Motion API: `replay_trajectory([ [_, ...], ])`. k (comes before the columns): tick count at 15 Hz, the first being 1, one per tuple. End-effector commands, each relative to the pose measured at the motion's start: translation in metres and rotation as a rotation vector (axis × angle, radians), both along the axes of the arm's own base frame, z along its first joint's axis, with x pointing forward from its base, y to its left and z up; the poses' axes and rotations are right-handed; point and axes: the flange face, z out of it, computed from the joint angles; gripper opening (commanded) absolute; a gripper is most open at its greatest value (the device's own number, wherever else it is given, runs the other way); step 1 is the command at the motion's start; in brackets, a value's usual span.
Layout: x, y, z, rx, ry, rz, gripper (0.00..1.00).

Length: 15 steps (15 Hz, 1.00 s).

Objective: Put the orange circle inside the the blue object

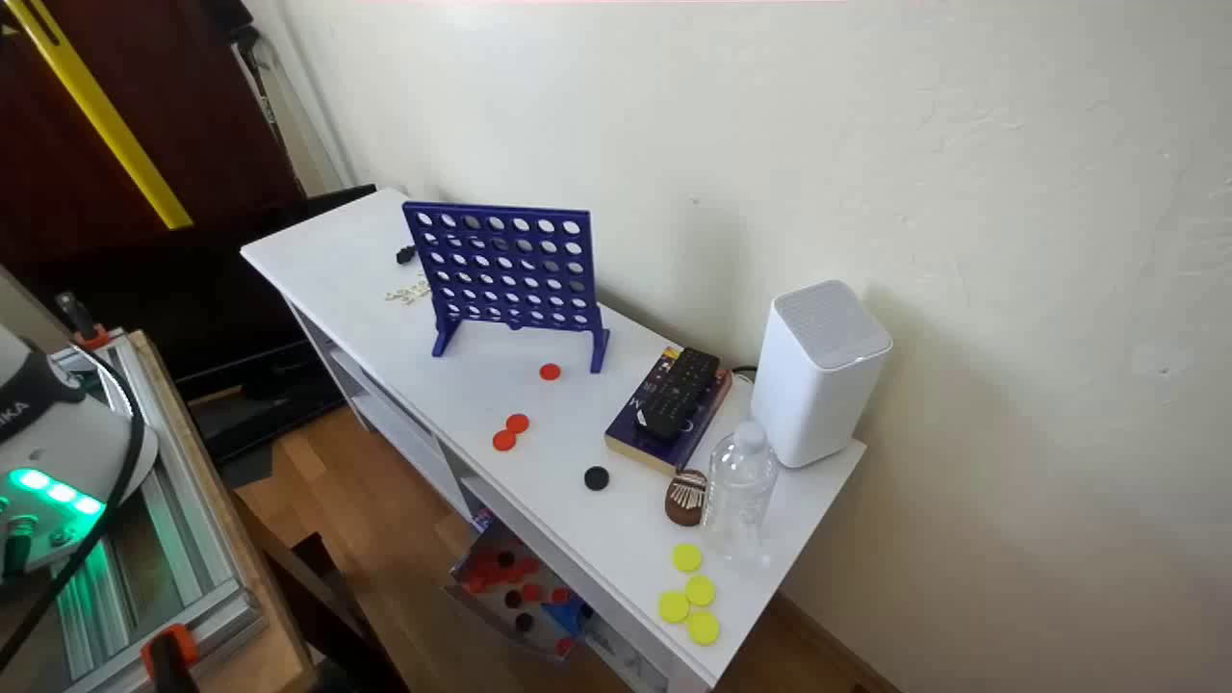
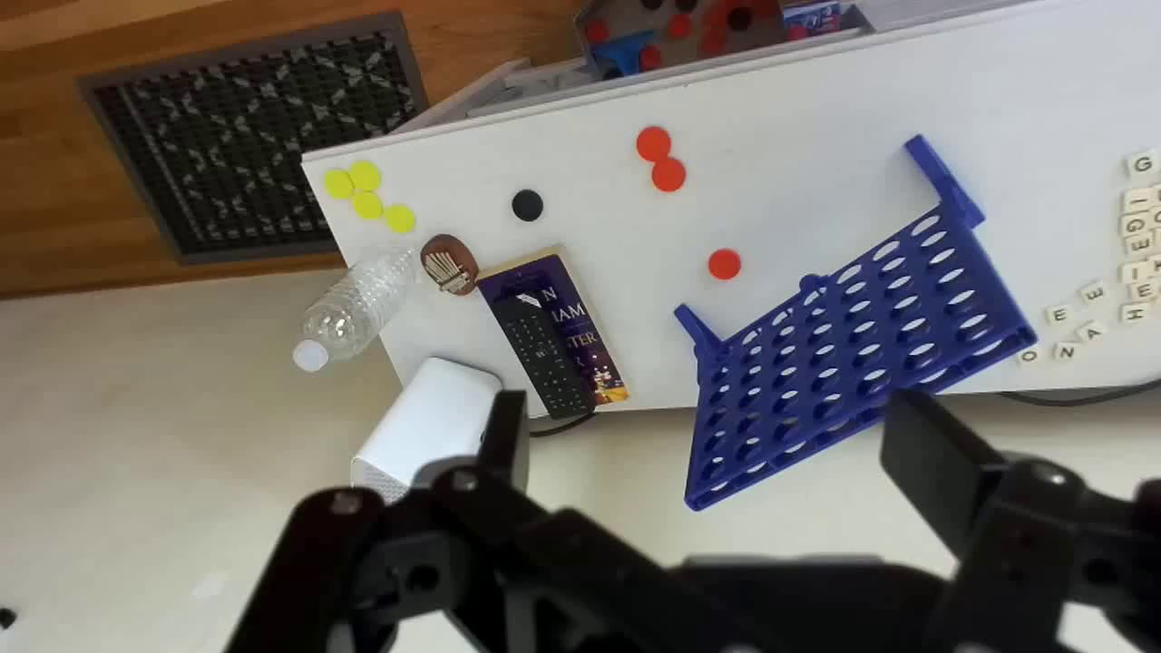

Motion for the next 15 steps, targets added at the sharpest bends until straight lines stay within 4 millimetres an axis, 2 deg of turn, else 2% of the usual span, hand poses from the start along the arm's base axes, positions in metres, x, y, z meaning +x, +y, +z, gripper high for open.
replay_trajectory([
  [1,0.000,0.000,0.000,0.000,0.003,0.000,1.00],
  [5,0.000,0.000,-0.001,0.001,0.005,0.000,1.00],
  [6,0.007,-0.002,-0.007,0.007,0.036,-0.013,1.00],
  [9,0.030,-0.033,-0.049,0.050,0.161,-0.100,1.00],
  [10,0.037,-0.050,-0.065,0.073,0.205,-0.117,1.00],
  [12,0.041,-0.074,-0.097,0.114,0.294,-0.166,1.00],
  [15,0.055,-0.097,-0.140,0.160,0.422,-0.177,1.00],
])
